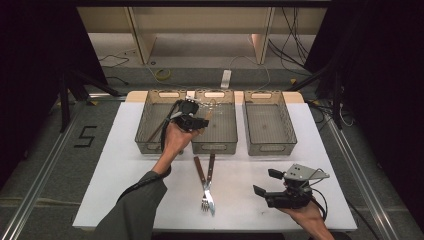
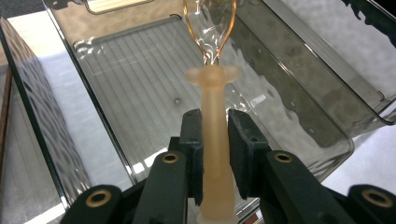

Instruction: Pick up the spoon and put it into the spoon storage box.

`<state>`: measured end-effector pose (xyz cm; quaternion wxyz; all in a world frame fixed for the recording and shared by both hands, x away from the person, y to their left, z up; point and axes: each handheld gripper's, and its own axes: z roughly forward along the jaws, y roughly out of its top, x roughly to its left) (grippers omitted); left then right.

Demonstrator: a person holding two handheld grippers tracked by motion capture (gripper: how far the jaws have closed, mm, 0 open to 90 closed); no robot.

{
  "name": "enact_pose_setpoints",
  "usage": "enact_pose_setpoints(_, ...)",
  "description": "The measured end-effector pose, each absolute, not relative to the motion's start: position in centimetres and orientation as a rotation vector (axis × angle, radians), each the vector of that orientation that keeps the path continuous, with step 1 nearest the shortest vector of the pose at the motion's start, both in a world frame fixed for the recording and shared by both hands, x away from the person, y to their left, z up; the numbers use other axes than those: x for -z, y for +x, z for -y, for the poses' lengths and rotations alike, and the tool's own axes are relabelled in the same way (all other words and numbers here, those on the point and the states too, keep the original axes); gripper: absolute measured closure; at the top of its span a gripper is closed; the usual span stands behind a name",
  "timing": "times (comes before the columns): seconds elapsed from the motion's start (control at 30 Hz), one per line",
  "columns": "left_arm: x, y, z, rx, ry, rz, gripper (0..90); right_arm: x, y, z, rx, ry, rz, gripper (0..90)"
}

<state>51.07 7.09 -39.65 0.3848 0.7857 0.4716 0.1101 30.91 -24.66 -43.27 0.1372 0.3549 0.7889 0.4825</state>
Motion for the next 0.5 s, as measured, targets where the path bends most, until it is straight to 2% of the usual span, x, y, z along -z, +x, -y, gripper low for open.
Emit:
enact_pose_setpoints(0.4,40.44,51.14,-6.86,-0.261,1.999,-1.216,74.6,43.26,30.9,24.61,-1.397,1.027,-2.287,21.4)
enact_pose_setpoints(0.47,40.42,51.15,-6.88,-0.248,1.985,-1.224,72.6,43.3,30.9,24.62,-1.396,1.025,-2.289,21.4)
enact_pose_setpoints(0.5,40.38,51.15,-6.93,-0.209,1.974,-1.231,68.5,43.28,30.88,24.62,-1.394,1.024,-2.29,21.4)
